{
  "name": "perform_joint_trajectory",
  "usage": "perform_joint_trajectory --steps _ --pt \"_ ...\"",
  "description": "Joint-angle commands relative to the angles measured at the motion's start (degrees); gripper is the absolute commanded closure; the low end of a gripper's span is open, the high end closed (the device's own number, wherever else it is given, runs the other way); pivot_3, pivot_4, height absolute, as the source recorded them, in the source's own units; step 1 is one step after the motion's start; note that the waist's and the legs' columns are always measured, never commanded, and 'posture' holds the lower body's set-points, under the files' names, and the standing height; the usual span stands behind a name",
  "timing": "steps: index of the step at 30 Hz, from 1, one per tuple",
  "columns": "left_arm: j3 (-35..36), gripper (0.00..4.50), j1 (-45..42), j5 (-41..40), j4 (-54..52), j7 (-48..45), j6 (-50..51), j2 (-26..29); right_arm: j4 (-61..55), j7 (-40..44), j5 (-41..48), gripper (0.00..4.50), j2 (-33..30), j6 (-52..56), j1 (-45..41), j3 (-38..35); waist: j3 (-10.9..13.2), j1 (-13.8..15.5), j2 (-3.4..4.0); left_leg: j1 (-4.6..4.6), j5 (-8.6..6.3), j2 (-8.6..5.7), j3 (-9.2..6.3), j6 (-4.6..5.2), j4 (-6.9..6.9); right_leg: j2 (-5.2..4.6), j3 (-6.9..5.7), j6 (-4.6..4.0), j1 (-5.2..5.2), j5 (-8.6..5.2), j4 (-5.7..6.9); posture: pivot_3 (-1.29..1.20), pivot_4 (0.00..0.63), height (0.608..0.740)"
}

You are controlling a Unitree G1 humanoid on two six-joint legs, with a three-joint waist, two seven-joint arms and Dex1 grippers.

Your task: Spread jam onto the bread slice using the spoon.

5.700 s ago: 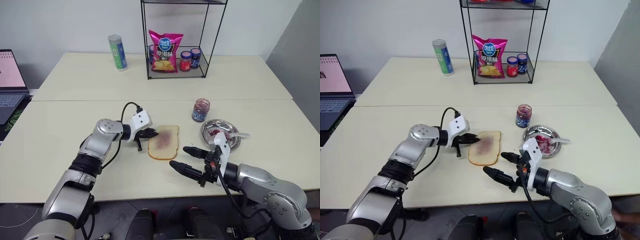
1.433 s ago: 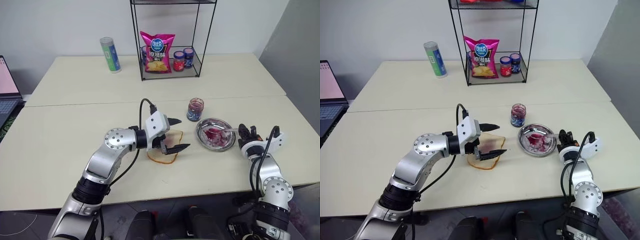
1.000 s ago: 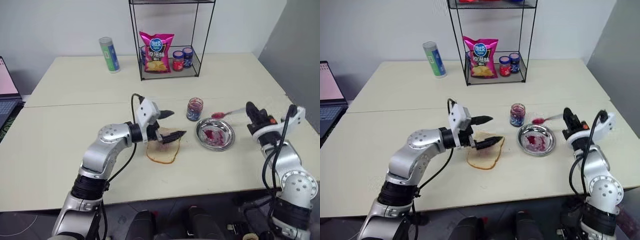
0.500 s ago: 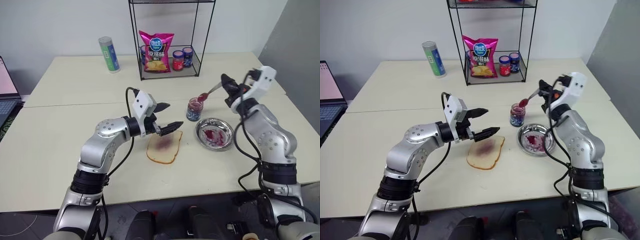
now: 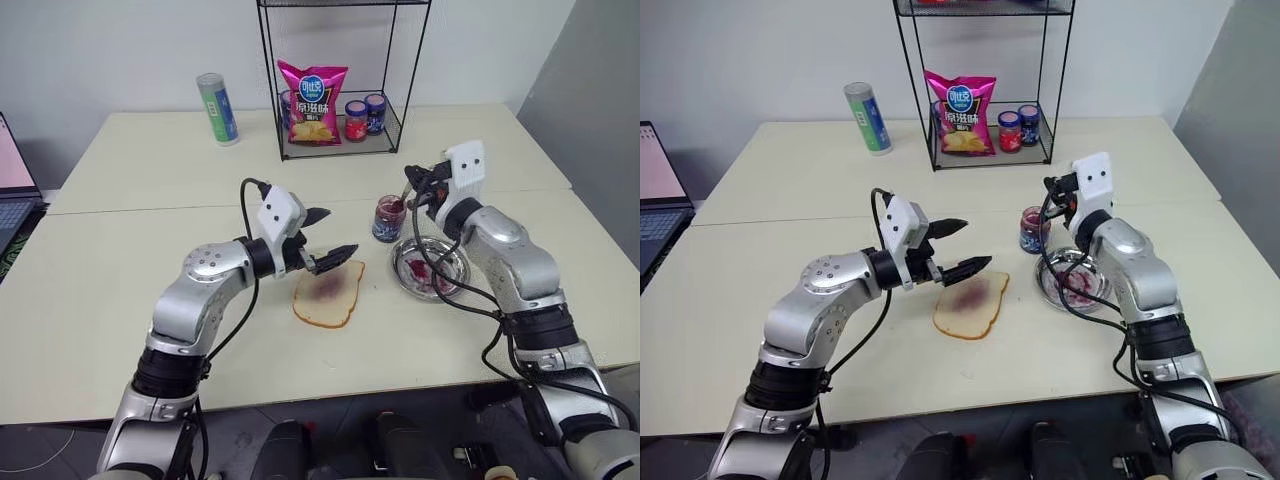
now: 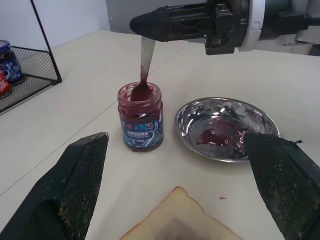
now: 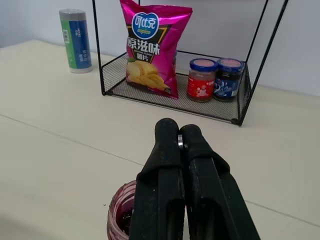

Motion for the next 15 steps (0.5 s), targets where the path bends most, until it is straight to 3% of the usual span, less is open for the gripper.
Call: perform_joint_trajectory --steps 1,9,15 --pt "1.9 0.00 -0.7 -1.0 -2.5 0.3 0.1 1.1 3.8 3.2 -5.8 4.44 0.6 -4.2 -3.2 2.7 0.0 0.0 0.00 0.01 0.00 0.00 0.01 0.00 0.01 0.00 0.00 0.00 0.00 0.00 0.00 0.00 0.150 0.740" --pt "2.3 0.00 -0.8 -1.2 -2.7 0.5 0.1 2.0 10.6 3.2 -9.6 4.44 3.1 -2.1 -4.7 2.1 0.0 0.0 0.00 0.04 0.00 0.00 0.02 -0.01 0.01 -0.01 0.02 -0.02 0.02 0.01 0.03 0.00 0.150 0.740" --pt "2.2 0.00 -0.4 -1.0 -2.9 0.8 0.0 1.8 10.7 1.8 -5.0 4.44 8.1 3.5 -5.2 -4.0 0.0 0.0 -0.01 0.07 0.00 0.01 0.00 -0.01 0.02 -0.02 0.01 -0.06 0.05 0.03 0.06 0.00 0.150 0.740"
